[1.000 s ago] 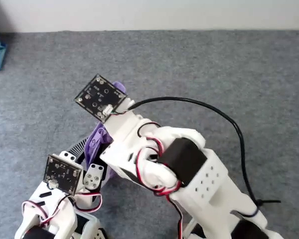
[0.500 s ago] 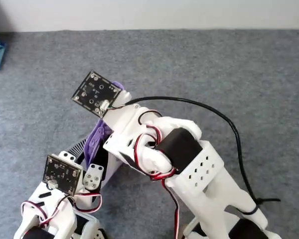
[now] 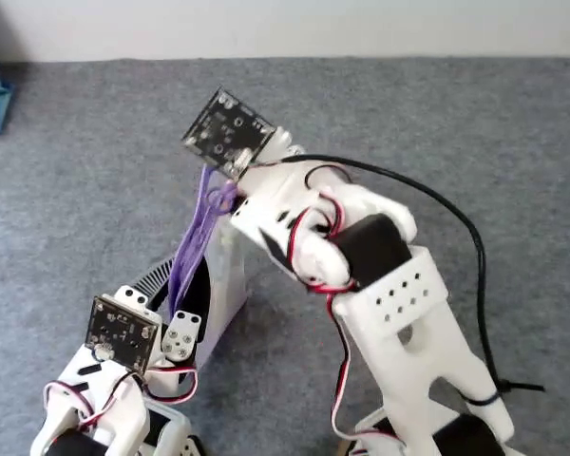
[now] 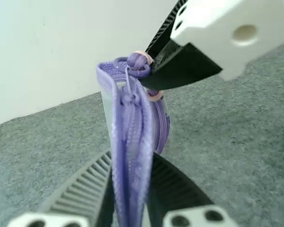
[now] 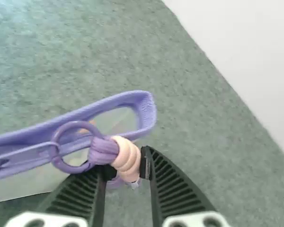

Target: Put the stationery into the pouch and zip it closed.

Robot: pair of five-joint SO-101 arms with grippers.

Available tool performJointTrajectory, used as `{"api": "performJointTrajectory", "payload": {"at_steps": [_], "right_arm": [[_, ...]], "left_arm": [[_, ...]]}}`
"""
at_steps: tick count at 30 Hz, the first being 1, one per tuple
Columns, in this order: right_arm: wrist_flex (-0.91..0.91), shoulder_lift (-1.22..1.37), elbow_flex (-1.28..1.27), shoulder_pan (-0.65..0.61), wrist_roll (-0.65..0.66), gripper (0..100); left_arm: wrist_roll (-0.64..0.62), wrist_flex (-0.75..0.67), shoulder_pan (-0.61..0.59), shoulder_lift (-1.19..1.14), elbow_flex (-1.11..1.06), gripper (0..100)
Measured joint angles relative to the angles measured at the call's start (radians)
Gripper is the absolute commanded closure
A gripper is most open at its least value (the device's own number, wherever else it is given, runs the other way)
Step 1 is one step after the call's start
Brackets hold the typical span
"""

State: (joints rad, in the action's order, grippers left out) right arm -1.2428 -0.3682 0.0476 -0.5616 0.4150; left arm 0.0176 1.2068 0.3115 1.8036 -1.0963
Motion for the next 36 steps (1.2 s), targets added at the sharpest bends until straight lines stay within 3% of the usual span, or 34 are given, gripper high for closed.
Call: {"api": "performJointTrajectory", "payload": {"at_steps": [13, 21, 23, 30, 36], "right_arm": [[0.285, 0.212, 0.0, 0.176, 0.101, 99.1], [0.322, 0.265, 0.002, 0.204, 0.101, 99.1], [0.322, 0.267, 0.002, 0.206, 0.101, 99.1], [0.209, 0.285, -0.009, 0.292, 0.097, 99.1], [0.021, 0.284, -0.008, 0.391, 0.095, 99.1]], "left_arm": [[0.006, -0.002, 0.003, -0.002, 0.0, 99], [0.006, -0.006, 0.003, -0.002, 0.0, 98], [0.006, -0.006, 0.003, -0.002, 0.0, 95], [0.006, -0.008, -0.023, 0.003, 0.002, 64], [0.006, -0.094, -0.206, 0.003, -0.015, 63]]}}
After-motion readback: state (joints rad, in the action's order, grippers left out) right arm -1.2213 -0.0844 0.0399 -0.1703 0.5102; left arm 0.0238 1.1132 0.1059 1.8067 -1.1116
